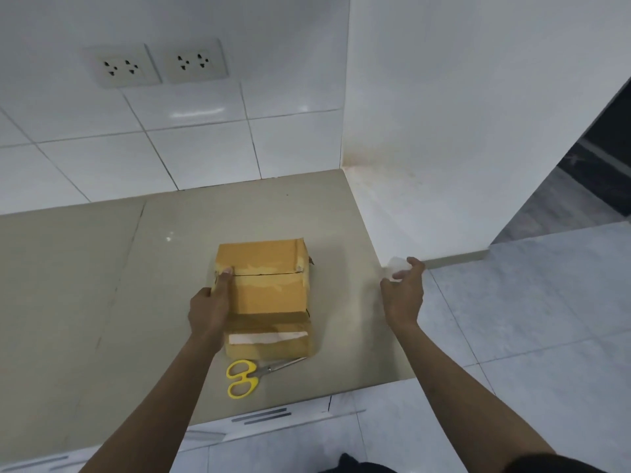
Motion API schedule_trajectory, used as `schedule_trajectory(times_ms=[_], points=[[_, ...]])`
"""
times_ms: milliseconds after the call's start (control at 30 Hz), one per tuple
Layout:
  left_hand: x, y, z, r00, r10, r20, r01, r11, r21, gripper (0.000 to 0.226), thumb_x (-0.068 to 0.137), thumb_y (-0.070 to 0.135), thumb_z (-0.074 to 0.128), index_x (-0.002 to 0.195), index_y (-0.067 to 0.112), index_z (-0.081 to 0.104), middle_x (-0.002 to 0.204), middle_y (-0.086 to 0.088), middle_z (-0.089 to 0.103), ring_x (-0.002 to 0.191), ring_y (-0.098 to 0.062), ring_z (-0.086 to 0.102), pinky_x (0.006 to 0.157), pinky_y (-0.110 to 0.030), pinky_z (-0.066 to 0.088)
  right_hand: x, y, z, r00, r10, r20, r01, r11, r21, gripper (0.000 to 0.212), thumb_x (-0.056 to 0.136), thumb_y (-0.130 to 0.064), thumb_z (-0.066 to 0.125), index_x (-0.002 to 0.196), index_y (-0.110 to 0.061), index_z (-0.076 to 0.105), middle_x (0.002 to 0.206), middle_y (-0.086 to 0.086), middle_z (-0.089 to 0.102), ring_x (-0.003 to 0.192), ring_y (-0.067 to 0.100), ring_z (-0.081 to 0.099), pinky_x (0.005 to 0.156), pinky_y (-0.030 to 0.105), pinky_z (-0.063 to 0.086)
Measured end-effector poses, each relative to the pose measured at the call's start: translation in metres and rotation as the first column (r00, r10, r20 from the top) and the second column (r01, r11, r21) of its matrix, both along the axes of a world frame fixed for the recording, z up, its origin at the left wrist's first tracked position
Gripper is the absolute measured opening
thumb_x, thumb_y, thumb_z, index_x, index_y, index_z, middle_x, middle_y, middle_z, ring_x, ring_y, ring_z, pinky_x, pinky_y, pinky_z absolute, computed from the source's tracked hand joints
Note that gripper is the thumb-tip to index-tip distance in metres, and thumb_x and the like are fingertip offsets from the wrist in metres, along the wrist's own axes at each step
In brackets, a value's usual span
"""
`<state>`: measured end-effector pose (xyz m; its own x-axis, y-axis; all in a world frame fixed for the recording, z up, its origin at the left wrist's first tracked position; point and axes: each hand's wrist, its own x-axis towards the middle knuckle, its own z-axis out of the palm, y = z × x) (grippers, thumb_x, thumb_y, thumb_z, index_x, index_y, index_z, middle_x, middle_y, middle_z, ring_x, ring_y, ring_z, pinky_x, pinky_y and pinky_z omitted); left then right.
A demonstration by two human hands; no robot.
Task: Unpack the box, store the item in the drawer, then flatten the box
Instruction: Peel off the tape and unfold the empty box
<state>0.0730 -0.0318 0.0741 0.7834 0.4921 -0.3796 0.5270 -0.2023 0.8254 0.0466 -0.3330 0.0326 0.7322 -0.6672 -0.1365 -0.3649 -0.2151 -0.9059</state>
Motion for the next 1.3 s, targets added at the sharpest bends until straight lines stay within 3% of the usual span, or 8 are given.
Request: schedule_trajectory(times_ms=[400, 500, 600, 733, 900, 1033, 1133, 1300], points=[[0.012, -0.005, -0.003, 0.994, 0.054, -0.093, -0.052, 0.998, 0.026, 0.068, 0.08, 0.07, 0.05, 0.099, 0.005, 0.056, 0.103, -0.014, 0.055, 0.097, -0.035, 0.052, 0.09, -0.049, 0.046, -0.011, -0.008, -0.022, 0.943, 0.081, -0.324, -0.127, 0.984, -0.122, 0.098, 0.075, -0.037, 0.075, 0.148, -0.017, 0.014, 0.136, 0.013, 0.05, 0.121, 0.035, 0.051, 0.1, 0.053, 0.032], [0.012, -0.005, -0.001, 0.992, 0.053, -0.114, -0.052, 0.999, 0.014, 0.069, 0.079, 0.071, 0.052, 0.101, 0.006, 0.056, 0.104, -0.015, 0.054, 0.101, -0.037, 0.053, 0.094, -0.05, 0.047, -0.011, -0.004, -0.014, 0.893, -0.026, -0.449, -0.163, 0.911, -0.378, 0.107, 0.071, -0.048, 0.076, 0.15, -0.017, 0.01, 0.153, 0.016, 0.029, 0.137, 0.038, 0.031, 0.107, 0.063, 0.023], [0.01, -0.006, 0.004, 0.992, 0.045, -0.121, -0.046, 0.999, -0.002, 0.07, 0.079, 0.07, 0.053, 0.105, 0.005, 0.057, 0.114, -0.019, 0.058, 0.106, -0.038, 0.054, 0.094, -0.049, 0.047, -0.008, 0.02, 0.005, 0.97, 0.1, -0.221, -0.214, 0.783, -0.585, 0.081, 0.075, -0.04, 0.074, 0.142, -0.016, 0.035, 0.148, 0.013, 0.037, 0.132, 0.033, 0.039, 0.103, 0.057, 0.031], [0.011, -0.007, 0.013, 0.992, 0.008, -0.123, -0.016, 0.998, -0.062, 0.075, 0.082, 0.062, 0.056, 0.122, -0.001, 0.053, 0.126, -0.02, 0.055, 0.114, -0.038, 0.051, 0.095, -0.046, 0.043, -0.003, 0.075, 0.057, 0.863, 0.481, 0.156, -0.439, 0.865, -0.241, 0.016, 0.095, -0.029, 0.055, 0.105, -0.019, 0.062, 0.102, -0.003, 0.064, 0.09, 0.012, 0.062, 0.078, 0.03, 0.052], [0.008, -0.005, 0.034, 0.982, -0.155, -0.105, 0.106, 0.924, -0.367, 0.044, 0.088, 0.049, 0.054, 0.119, 0.018, 0.046, 0.121, -0.008, 0.048, 0.11, -0.029, 0.047, 0.093, -0.043, 0.043, 0.012, 0.101, 0.074, 0.894, 0.436, 0.103, -0.438, 0.899, 0.001, 0.029, 0.097, -0.039, 0.038, 0.091, -0.023, 0.063, 0.089, -0.004, 0.067, 0.086, 0.017, 0.065, 0.082, 0.047, 0.055], [-0.001, 0.01, 0.04, 0.874, -0.484, 0.055, 0.419, 0.69, -0.59, 0.032, 0.083, 0.032, 0.057, 0.114, 0.023, 0.053, 0.126, -0.007, 0.052, 0.109, -0.024, 0.052, 0.092, -0.042, 0.043, 0.018, 0.089, 0.083, 0.894, 0.446, -0.04, -0.448, 0.892, -0.061, 0.023, 0.098, -0.033, 0.041, 0.111, -0.02, 0.055, 0.104, 0.0, 0.064, 0.095, 0.021, 0.06, 0.082, 0.037, 0.048], [-0.007, 0.021, 0.024, 0.756, -0.645, 0.112, 0.573, 0.568, -0.591, 0.106, 0.072, 0.019, 0.067, 0.15, 0.034, -0.003, 0.139, 0.004, 0.042, 0.123, -0.02, 0.045, 0.097, -0.038, 0.041, 0.026, 0.082, 0.079, 0.827, 0.526, -0.199, -0.534, 0.845, 0.017, 0.039, 0.094, -0.034, 0.05, 0.129, -0.02, 0.04, 0.112, 0.007, 0.059, 0.099, 0.025, 0.058, 0.09, 0.043, 0.051], [-0.028, 0.011, 0.004, 0.596, -0.799, -0.087, 0.774, 0.6, -0.203, 0.123, 0.079, 0.013, 0.067, 0.137, 0.03, -0.04, 0.144, 0.006, 0.016, 0.121, -0.017, 0.037, 0.081, -0.018, 0.05, 0.031, 0.101, 0.069, 0.712, 0.572, -0.407, -0.645, 0.762, -0.057, 0.089, 0.078, -0.039, 0.072, 0.144, -0.017, 0.016, 0.129, 0.013, 0.052, 0.116, 0.033, 0.054, 0.087, 0.036, 0.047]])
